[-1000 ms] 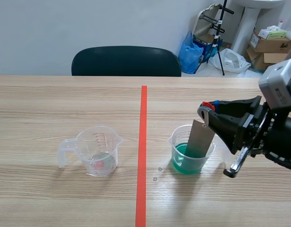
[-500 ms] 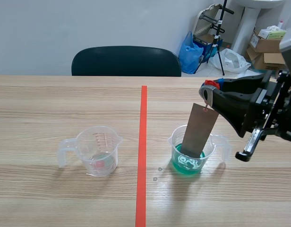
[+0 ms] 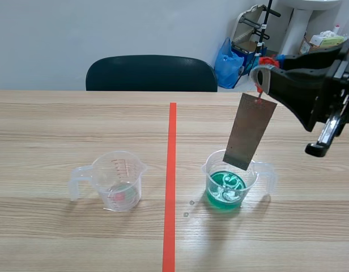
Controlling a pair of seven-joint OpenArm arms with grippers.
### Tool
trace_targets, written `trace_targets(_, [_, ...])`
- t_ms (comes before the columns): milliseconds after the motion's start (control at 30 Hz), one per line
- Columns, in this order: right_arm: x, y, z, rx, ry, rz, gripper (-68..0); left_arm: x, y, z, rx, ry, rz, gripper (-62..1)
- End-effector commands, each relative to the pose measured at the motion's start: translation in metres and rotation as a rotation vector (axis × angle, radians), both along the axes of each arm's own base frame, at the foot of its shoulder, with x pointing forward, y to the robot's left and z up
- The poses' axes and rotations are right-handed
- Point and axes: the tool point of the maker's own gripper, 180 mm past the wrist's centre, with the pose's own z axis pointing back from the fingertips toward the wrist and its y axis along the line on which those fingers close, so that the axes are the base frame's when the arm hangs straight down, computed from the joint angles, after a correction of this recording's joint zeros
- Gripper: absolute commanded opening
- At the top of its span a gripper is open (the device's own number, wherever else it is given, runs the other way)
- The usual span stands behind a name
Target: Do the redox reaction experiment
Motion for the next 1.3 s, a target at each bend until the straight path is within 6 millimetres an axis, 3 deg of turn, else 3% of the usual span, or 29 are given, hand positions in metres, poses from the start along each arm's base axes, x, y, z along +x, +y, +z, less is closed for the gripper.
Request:
trace_targets(0, [0.001, -0.001, 0.016, 0.011, -0.038, 0.005, -66.9, 0.002, -0.003, 0.005, -0.015, -0.022, 0.001, 1.4])
trace_targets(500, [-0.002, 0.005, 0.031, 0.012, -0.040, 0.018, -66.9, 0.002, -0.003, 0.005, -0.015, -0.023, 0.001, 1.4])
trace_targets(1267, [-0.005, 0.009, 0.030, -0.008, -0.035, 0.026, -66.9, 0.002, -0.003, 0.005, -0.015, -0.022, 0.001, 1.4])
